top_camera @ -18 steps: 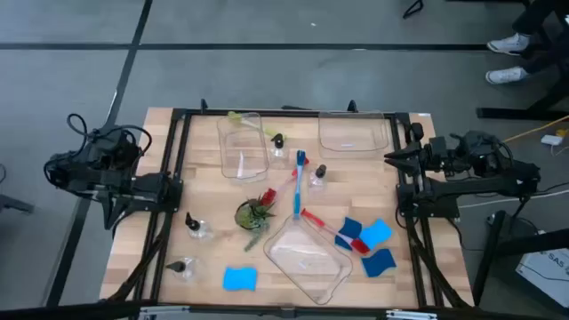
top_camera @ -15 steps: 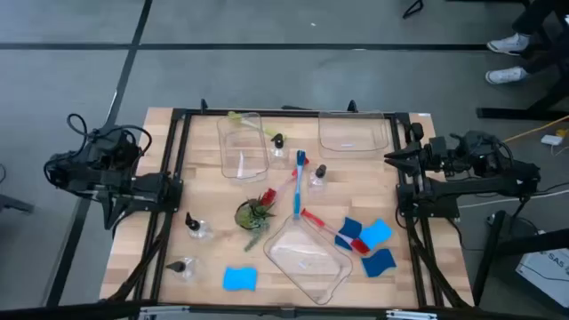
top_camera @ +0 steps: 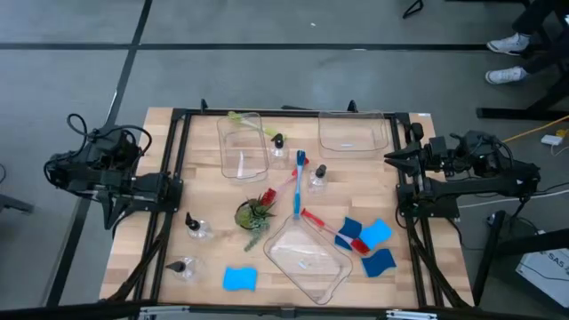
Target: Pick & Place Kitchen Sink Supplies
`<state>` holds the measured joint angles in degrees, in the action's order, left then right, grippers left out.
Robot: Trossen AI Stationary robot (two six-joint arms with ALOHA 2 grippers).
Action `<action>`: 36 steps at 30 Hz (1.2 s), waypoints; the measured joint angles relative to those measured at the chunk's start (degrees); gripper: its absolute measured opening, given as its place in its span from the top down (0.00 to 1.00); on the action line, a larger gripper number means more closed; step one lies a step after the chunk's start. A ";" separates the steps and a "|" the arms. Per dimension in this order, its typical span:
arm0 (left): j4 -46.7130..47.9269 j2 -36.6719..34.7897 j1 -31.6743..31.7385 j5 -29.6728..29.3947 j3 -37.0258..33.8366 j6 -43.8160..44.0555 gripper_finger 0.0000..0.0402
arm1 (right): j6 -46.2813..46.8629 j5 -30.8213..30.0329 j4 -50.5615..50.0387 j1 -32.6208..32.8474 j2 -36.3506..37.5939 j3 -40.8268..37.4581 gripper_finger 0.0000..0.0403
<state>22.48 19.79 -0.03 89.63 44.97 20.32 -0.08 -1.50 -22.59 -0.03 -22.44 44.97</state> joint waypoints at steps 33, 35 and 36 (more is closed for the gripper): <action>0.02 0.00 0.00 0.01 -0.01 0.01 0.98 | 16.40 -0.34 0.43 0.00 -0.09 0.02 0.86; 0.02 0.00 0.02 0.00 -0.02 0.02 0.98 | 19.29 -1.61 2.40 0.00 -0.54 0.00 0.86; 0.02 0.00 0.00 0.00 -0.02 0.02 0.98 | 19.99 -2.27 3.70 -0.02 -0.88 0.00 0.86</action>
<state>22.50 19.79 -0.03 89.63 44.95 20.34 19.91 -3.77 -18.89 -0.05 -23.32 44.97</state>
